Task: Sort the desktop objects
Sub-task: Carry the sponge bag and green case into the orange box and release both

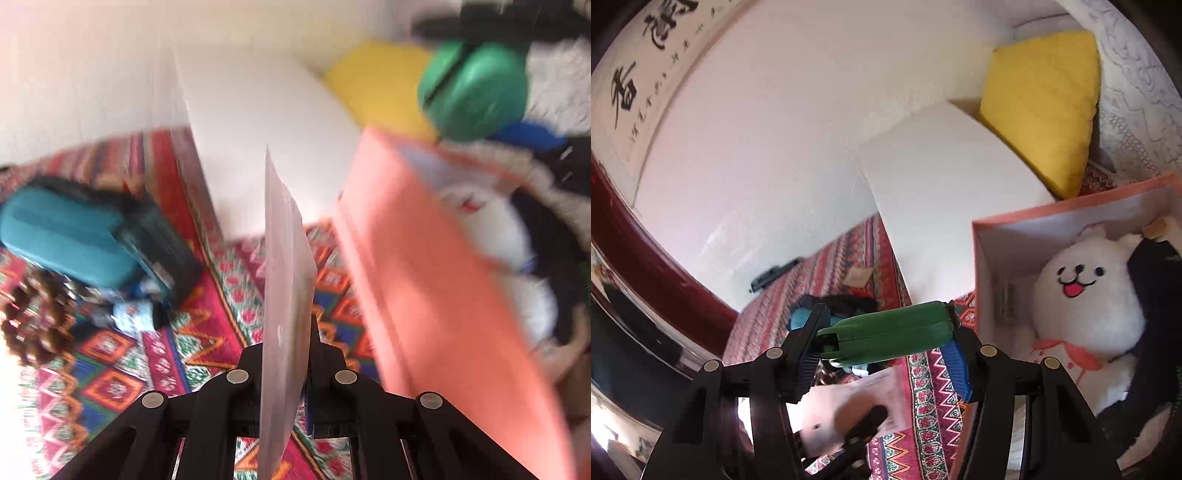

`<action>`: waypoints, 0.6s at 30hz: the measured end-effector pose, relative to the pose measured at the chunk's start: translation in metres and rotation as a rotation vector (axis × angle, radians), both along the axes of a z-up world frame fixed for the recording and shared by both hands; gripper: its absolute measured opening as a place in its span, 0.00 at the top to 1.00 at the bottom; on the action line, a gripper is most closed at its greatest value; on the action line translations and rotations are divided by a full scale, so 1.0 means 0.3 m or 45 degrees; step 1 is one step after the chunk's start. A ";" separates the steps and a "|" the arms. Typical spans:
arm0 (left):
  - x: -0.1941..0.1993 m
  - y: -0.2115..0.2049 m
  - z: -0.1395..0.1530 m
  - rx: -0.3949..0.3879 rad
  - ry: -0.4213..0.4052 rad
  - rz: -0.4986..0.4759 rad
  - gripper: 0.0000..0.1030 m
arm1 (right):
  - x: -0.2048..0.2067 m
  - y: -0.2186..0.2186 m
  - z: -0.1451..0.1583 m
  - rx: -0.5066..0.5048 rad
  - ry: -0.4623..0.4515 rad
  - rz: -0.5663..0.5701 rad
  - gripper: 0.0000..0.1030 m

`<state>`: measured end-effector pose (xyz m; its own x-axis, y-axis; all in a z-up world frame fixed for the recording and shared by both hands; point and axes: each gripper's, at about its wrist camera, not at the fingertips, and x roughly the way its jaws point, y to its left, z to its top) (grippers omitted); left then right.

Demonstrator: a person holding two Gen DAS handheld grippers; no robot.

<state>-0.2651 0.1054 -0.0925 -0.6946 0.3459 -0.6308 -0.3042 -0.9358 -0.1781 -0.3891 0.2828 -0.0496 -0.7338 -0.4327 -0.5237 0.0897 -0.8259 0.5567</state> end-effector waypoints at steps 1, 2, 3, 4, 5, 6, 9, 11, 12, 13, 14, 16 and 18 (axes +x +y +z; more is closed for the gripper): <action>0.034 -0.008 0.037 0.012 0.028 -0.001 0.96 | 0.020 0.017 0.022 -0.013 0.022 -0.022 0.41; 0.043 -0.014 0.077 0.016 0.056 -0.002 0.96 | 0.041 0.033 0.043 -0.026 0.046 -0.039 0.41; 0.039 -0.018 0.118 0.016 0.086 -0.003 0.95 | 0.061 0.048 0.066 -0.038 0.072 -0.054 0.41; 0.034 -0.022 0.160 0.015 0.116 -0.004 0.95 | 0.083 0.062 0.089 -0.048 0.099 -0.069 0.41; 0.028 -0.026 0.203 0.021 0.141 -0.008 0.95 | 0.106 0.075 0.115 -0.051 0.129 -0.085 0.41; 0.030 -0.029 0.246 0.026 0.166 -0.018 0.95 | 0.129 0.089 0.141 -0.055 0.159 -0.101 0.41; 0.049 0.015 0.326 0.003 0.259 -0.042 0.95 | 0.202 0.135 0.207 -0.060 0.242 -0.140 0.41; 0.095 0.035 0.391 -0.002 0.301 -0.070 0.95 | 0.252 0.167 0.247 -0.049 0.292 -0.175 0.41; 0.108 0.053 0.409 0.001 0.315 -0.088 0.95 | 0.276 0.183 0.266 -0.040 0.316 -0.194 0.41; 0.115 0.076 0.419 0.005 0.327 -0.107 0.95 | 0.298 0.201 0.281 -0.032 0.335 -0.214 0.41; 0.126 0.103 0.434 0.007 0.340 -0.131 0.95 | 0.315 0.220 0.287 -0.029 0.345 -0.234 0.41; 0.132 0.159 0.466 0.004 0.357 -0.182 0.95 | 0.348 0.259 0.301 -0.021 0.365 -0.276 0.41; 0.133 0.218 0.492 0.000 0.366 -0.234 0.95 | 0.380 0.297 0.314 -0.014 0.384 -0.318 0.41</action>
<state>-0.2252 0.1706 0.0549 -0.7703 0.4817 -0.4179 -0.5054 -0.8607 -0.0604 -0.2750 0.3719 0.0447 -0.9377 -0.2254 -0.2644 0.0475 -0.8371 0.5450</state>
